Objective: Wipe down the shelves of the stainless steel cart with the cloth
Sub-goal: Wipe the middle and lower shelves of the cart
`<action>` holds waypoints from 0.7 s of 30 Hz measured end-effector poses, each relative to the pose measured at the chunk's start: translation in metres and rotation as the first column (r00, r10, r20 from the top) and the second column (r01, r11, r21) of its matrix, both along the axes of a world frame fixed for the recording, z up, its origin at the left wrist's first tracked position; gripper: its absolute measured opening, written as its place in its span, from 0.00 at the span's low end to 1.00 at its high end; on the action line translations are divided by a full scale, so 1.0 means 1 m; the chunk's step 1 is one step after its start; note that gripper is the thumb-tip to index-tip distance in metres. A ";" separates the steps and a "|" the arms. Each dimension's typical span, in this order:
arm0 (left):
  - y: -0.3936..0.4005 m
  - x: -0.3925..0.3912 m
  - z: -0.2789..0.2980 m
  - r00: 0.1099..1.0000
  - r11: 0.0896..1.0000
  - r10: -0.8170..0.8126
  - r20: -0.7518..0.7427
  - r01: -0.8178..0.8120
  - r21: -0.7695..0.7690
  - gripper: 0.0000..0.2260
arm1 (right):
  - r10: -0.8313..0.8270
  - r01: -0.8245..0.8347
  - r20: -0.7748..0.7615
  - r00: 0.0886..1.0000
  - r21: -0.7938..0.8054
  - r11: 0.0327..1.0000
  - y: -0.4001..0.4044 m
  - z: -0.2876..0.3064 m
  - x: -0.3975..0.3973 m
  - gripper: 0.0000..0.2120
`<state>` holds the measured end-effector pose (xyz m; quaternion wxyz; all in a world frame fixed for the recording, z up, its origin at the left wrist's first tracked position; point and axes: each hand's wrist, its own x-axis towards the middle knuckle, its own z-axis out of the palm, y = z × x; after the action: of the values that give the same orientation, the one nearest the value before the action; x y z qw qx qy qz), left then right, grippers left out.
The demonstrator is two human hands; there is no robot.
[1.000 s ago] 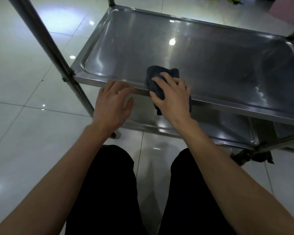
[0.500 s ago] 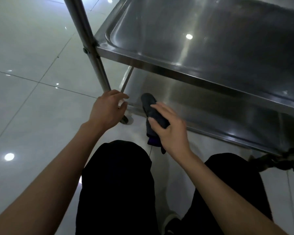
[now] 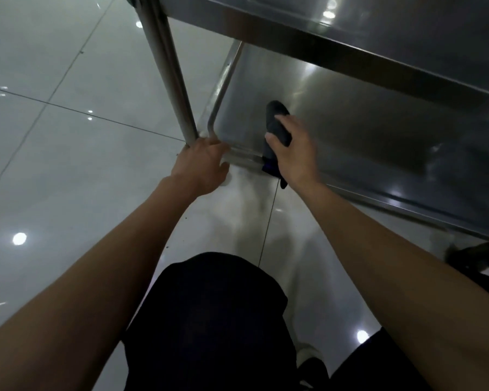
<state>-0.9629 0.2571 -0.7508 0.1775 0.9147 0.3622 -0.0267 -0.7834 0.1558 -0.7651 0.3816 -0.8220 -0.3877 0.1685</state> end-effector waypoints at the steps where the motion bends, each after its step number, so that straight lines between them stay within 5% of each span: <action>1: 0.002 0.000 -0.004 1.000 1.000 -0.003 -0.011 0.003 0.001 0.18 | 0.026 -0.025 0.013 1.000 -0.039 0.999 0.006 -0.001 0.000 0.22; 9: 0.018 0.004 -0.026 0.997 1.000 0.003 -0.072 -0.001 0.020 0.19 | 0.252 -0.148 0.192 0.948 -0.436 0.888 0.023 -0.031 -0.001 0.23; 14: 0.016 0.005 -0.038 0.995 0.999 0.014 -0.101 -0.008 0.054 0.18 | 0.377 -0.254 0.193 0.906 -0.464 0.849 0.029 -0.043 0.003 0.24; 21: 0.016 -0.006 -0.058 0.996 0.999 0.043 0.080 -0.045 0.027 0.14 | 0.440 -0.243 0.287 0.851 -0.528 0.814 0.075 -0.058 -0.005 0.26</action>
<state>-0.9686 0.2731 -0.8092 0.1789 0.9093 0.3752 0.0188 -0.7886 0.2311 -0.8231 0.0455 -0.8210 -0.5476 0.1549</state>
